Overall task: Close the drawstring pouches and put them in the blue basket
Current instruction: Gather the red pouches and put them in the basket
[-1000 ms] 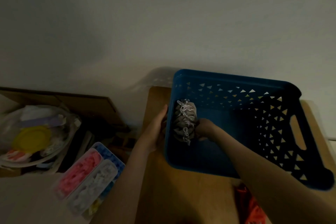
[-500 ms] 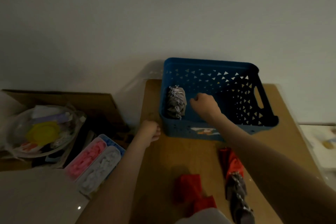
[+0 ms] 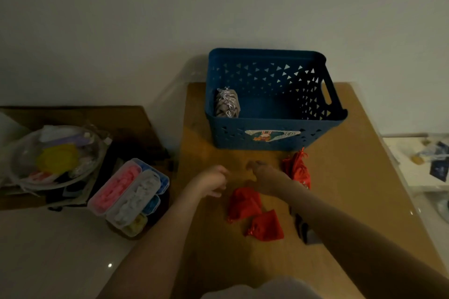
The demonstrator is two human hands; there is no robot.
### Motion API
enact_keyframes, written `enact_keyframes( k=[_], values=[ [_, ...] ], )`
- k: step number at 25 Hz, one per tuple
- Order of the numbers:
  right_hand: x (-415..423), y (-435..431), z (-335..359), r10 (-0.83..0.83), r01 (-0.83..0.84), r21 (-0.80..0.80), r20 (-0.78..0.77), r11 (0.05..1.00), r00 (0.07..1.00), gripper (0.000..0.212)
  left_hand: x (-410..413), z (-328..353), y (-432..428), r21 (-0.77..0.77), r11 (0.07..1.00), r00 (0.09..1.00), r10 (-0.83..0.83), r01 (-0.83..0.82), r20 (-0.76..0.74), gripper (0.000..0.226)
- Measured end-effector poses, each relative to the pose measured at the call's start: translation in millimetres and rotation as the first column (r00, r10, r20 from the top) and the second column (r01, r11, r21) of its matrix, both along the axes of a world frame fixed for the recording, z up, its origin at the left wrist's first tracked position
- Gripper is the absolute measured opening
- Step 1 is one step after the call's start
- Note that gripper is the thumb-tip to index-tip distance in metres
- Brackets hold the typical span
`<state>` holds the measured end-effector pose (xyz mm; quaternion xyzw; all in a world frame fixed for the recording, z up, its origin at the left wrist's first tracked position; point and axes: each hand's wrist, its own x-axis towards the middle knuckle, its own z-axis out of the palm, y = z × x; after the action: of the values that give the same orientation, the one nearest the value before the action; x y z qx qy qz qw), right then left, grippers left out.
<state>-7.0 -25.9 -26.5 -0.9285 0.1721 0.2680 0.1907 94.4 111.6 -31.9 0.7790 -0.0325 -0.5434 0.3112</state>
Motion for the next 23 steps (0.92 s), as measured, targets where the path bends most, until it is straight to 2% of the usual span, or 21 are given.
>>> enact_keyframes(
  k=[2, 4, 6, 8, 9, 11, 13, 14, 15, 16, 18, 19, 21, 23],
  values=[
    [-15, 2, -17, -0.097, 0.109, 0.093, -0.121, 0.990, 0.988, 0.064, -10, -9, 5, 0.097, 0.994, 0.998, -0.044, 0.047, -0.036, 0.035],
    [-25, 7, -30, -0.133, 0.152, 0.123, -0.147, 0.981, 0.980, 0.053, -19, -17, 9, 0.162, 0.986, 0.995, -0.018, 0.034, -0.095, 0.037],
    [-31, 12, -37, -0.193, 0.210, 0.145, -0.120, 0.967, 0.974, 0.040, -25, -22, 12, 0.184, 0.983, 0.986, 0.039, -0.009, -0.160, 0.044],
    [-34, 12, -42, -0.409, 0.405, 0.265, -0.045, 0.875, 0.912, 0.036, -26, -24, 14, 0.205, 0.978, 0.972, 0.076, -0.030, -0.222, 0.059],
    [-34, 11, -44, -0.550, 0.520, 0.368, -0.028, 0.771, 0.835, 0.036, -26, -25, 15, 0.217, 0.976, 0.967, 0.086, -0.033, -0.240, 0.066],
    [-35, 7, -45, -0.773, 0.662, 0.586, -0.094, 0.467, 0.628, 0.033, -25, -27, 17, 0.221, 0.975, 0.958, 0.094, -0.033, -0.271, 0.076],
    [-38, 2, -48, -0.859, 0.629, 0.757, -0.193, 0.177, 0.474, 0.032, -26, -28, 16, 0.200, 0.979, 0.942, 0.110, -0.048, -0.316, 0.079],
    [-40, 0, -47, -0.863, 0.556, 0.830, -0.253, 0.039, 0.438, 0.032, -28, -27, 14, 0.177, 0.982, 0.937, 0.121, -0.065, -0.329, 0.077],
    [-42, 0, -45, -0.843, 0.477, 0.876, -0.311, -0.074, 0.440, 0.030, -29, -27, 11, 0.134, 0.986, 0.936, 0.136, -0.097, -0.326, 0.071],
    [-42, 1, -43, -0.811, 0.424, 0.895, -0.348, -0.138, 0.471, 0.028, -31, -24, 7, 0.069, 0.985, 0.932, 0.171, -0.158, -0.320, 0.061],
    [-40, 6, -39, -0.755, 0.398, 0.910, -0.343, -0.118, 0.559, 0.019, -31, -20, -2, -0.075, 0.931, 0.880, 0.309, -0.357, -0.361, 0.046],
    [-38, 10, -40, -0.745, 0.409, 0.910, -0.324, -0.075, 0.584, 0.017, -29, -19, -5, -0.130, 0.884, 0.836, 0.365, -0.450, -0.409, 0.049],
    [-32, 14, -42, -0.748, 0.436, 0.900, -0.304, -0.022, 0.590, 0.020, -26, -17, -5, -0.191, 0.810, 0.769, 0.410, -0.554, -0.490, 0.070],
    [-27, 14, -45, -0.735, 0.453, 0.891, -0.319, -0.018, 0.598, 0.029, -26, -18, -4, -0.220, 0.804, 0.780, 0.404, -0.552, -0.479, 0.076]
  ],
)
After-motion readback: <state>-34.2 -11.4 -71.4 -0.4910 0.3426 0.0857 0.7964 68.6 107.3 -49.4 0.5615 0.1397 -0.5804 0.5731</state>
